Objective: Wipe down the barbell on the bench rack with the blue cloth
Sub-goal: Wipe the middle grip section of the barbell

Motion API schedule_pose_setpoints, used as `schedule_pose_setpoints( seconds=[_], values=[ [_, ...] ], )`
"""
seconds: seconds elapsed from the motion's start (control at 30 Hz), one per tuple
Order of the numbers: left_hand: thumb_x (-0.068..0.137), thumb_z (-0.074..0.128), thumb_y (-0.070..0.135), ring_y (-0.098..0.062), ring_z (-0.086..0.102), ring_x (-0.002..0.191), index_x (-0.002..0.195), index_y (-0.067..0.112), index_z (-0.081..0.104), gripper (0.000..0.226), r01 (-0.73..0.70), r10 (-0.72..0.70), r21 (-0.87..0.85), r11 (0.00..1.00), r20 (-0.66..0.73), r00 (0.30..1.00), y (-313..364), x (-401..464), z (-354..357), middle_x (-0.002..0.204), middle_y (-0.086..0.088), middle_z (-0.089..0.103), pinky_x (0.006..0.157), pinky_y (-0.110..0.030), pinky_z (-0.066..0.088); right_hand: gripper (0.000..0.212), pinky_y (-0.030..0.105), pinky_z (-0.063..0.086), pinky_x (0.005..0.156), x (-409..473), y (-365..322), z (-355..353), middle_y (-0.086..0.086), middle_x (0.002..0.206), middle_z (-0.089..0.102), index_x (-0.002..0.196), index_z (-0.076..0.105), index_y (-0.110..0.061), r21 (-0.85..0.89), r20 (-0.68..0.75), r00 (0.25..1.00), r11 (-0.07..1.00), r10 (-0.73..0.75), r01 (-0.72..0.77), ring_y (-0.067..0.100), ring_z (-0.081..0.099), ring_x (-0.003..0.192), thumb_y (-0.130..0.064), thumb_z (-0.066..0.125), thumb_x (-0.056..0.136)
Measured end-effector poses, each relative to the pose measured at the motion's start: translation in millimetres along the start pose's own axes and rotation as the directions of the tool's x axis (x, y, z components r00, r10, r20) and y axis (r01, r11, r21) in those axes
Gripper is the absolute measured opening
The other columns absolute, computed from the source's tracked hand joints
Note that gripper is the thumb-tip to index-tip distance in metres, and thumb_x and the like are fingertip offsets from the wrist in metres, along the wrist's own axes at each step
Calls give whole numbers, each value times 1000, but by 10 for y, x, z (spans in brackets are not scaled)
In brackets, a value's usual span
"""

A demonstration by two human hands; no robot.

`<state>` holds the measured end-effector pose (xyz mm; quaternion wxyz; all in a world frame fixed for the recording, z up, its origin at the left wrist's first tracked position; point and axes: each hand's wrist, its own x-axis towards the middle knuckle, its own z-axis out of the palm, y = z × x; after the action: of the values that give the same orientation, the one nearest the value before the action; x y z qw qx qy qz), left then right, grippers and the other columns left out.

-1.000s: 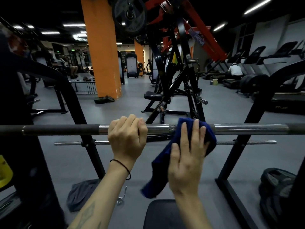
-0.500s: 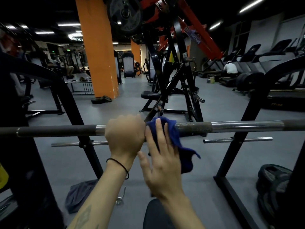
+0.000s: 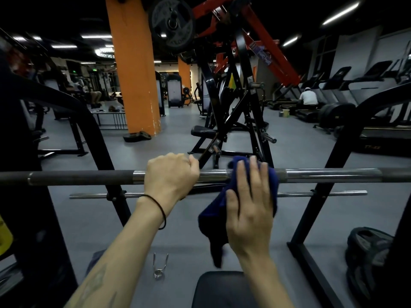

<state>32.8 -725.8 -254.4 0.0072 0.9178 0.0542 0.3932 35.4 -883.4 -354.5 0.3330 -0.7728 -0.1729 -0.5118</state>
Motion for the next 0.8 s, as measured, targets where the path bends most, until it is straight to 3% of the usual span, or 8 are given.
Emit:
schedule_pose_setpoints(
  seconds=[0.1, 0.17, 0.27, 0.43, 0.57, 0.63, 0.7, 0.8],
  values=[
    [103, 38, 31, -22, 42, 48, 54, 13, 51, 53, 57, -57, 5, 998, -34, 998, 46, -38, -4, 55, -1, 49, 53, -31, 26, 60, 49, 9, 129, -36, -349, 105, 7, 172, 18, 161, 30, -8, 101, 47, 991, 987, 123, -127, 27, 6, 160, -39, 32, 110],
    [98, 43, 25, -28, 46, 41, 53, 10, 62, 51, 14, -12, 9, 1000, -186, 982, 35, -115, 86, 48, -7, 55, 51, -27, 22, 61, 47, 14, 129, -94, -477, 154, 7, 172, 17, 161, 29, -10, 75, 165, 983, 995, -75, 63, 25, 8, 160, -44, 30, 111],
    [100, 46, 24, -28, 43, 43, 54, 17, 51, 46, -95, 76, -40, 995, -327, 942, -26, -208, 204, 48, -2, 48, 53, -32, 26, 55, 50, 23, 125, -47, -153, 43, 8, 170, 25, 159, 37, -17, -36, 148, 967, 976, -208, 215, 25, 16, 159, -41, 35, 110],
    [106, 43, 24, -15, 30, 62, 69, 21, 43, 36, -133, 74, -109, 985, -431, 899, -26, -235, 260, 67, 6, 33, 60, -32, 23, 61, 51, 11, 129, -49, -222, 67, 9, 172, 16, 161, 28, -7, 64, 1, 990, 988, 141, -141, 29, 6, 160, -41, 29, 111],
    [106, 49, 24, -22, 45, 69, 79, 12, 59, 32, -225, 138, -135, 965, -467, 874, -45, -335, 277, 75, -3, 51, 63, -37, 37, 59, 41, 13, 129, -70, -276, 77, 10, 171, 22, 160, 33, -11, 3, 188, 957, 975, -220, 224, 27, 13, 160, -45, 30, 112],
    [104, 51, 23, -26, 52, 80, 92, 9, 66, 24, -247, 163, -129, 960, -460, 873, -15, -465, 283, 87, -5, 60, 77, -40, 42, 54, 41, 15, 129, -25, -24, -24, 10, 169, 26, 159, 37, -15, -64, 165, 951, 960, -260, 273, 27, 18, 159, -41, 33, 111],
    [103, 48, 25, -26, 52, 85, 97, 10, 67, 25, -226, 152, -120, 967, -441, 885, 53, -507, 279, 91, -5, 61, 84, -41, 42, 53, 43, 13, 129, -12, 144, -91, 11, 169, 27, 159, 37, -14, -89, 57, 988, 985, -142, 147, 29, 19, 158, -38, 32, 111],
    [104, 39, 30, -23, 45, 71, 80, 15, 58, 34, -143, 84, -112, 983, -415, 906, 187, -398, 294, 75, -1, 51, 74, -38, 35, 55, 49, 12, 129, -53, -40, 13, 12, 170, 23, 159, 33, -7, 64, -51, 994, 994, 92, -89, 30, 10, 160, -33, 33, 110]
  ],
)
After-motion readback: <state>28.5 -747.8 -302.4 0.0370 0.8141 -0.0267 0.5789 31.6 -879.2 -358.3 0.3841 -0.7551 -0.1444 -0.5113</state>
